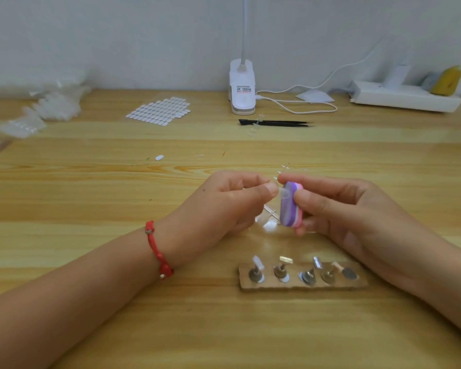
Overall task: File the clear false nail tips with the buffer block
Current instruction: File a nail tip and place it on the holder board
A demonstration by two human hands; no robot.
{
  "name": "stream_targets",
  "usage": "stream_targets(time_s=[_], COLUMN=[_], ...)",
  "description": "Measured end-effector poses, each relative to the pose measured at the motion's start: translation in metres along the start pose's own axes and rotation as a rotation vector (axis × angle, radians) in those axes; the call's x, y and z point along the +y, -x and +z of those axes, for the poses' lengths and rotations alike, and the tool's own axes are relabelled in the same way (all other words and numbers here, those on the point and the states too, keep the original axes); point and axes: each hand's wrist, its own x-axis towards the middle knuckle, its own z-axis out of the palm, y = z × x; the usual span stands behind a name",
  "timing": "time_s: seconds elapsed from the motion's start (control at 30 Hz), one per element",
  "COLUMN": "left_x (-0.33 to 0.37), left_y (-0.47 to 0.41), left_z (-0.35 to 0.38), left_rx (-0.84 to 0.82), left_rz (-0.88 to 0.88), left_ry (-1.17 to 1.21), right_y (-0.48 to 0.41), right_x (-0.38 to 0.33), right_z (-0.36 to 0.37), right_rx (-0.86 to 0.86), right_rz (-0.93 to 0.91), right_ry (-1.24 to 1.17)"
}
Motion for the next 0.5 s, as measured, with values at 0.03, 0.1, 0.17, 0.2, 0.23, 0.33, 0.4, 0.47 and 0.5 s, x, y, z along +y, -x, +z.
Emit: stream_targets(time_s=[0.03,0.1,0.17,0.2,0.23,0.33,0.4,0.47,0.5], left_x=[0.0005,0.0004,0.0001,0.0002,0.0003,0.0006,0.0006,0.0007,0.0008], left_y=[-0.0002,-0.0007,-0.001,-0.0013,-0.0015,-0.0027,-0.003,-0.0028,-0.0027], left_z=[-0.0001,0.0004,0.0002,-0.0003,-0.0007,-0.0011,-0.0017,-0.0024,-0.0023], left_rx=[-0.006,-0.02,-0.021,-0.018,-0.018,-0.039,-0.043,-0.03,-0.029], left_rz=[-0.007,-0.021,-0.03,-0.036,-0.042,-0.055,-0.059,-0.063,-0.064], left_ry=[0.001,-0.032,-0.027,-0.01,0.0,-0.034,-0.032,0.002,0.007], right_y=[-0.0001,-0.0012,-0.0016,-0.0014,-0.0009,-0.0014,-0.002,-0.0016,-0.0015], right_x=[0.0,0.0,-0.0003,-0.0003,-0.0002,0.0005,0.0003,-0.0001,0.0], right_z=[0.0003,-0.0016,-0.0033,-0.0031,-0.0022,-0.0017,-0.0029,-0.0023,-0.0018], right_rx=[-0.002,0.026,0.039,0.025,0.007,0.02,0.031,-0.005,-0.017], right_rz=[0.001,0.002,0.008,0.011,0.011,-0.002,-0.001,0.012,0.014], right_ry=[0.005,-0.042,-0.063,-0.049,-0.032,-0.03,-0.038,-0.015,-0.004])
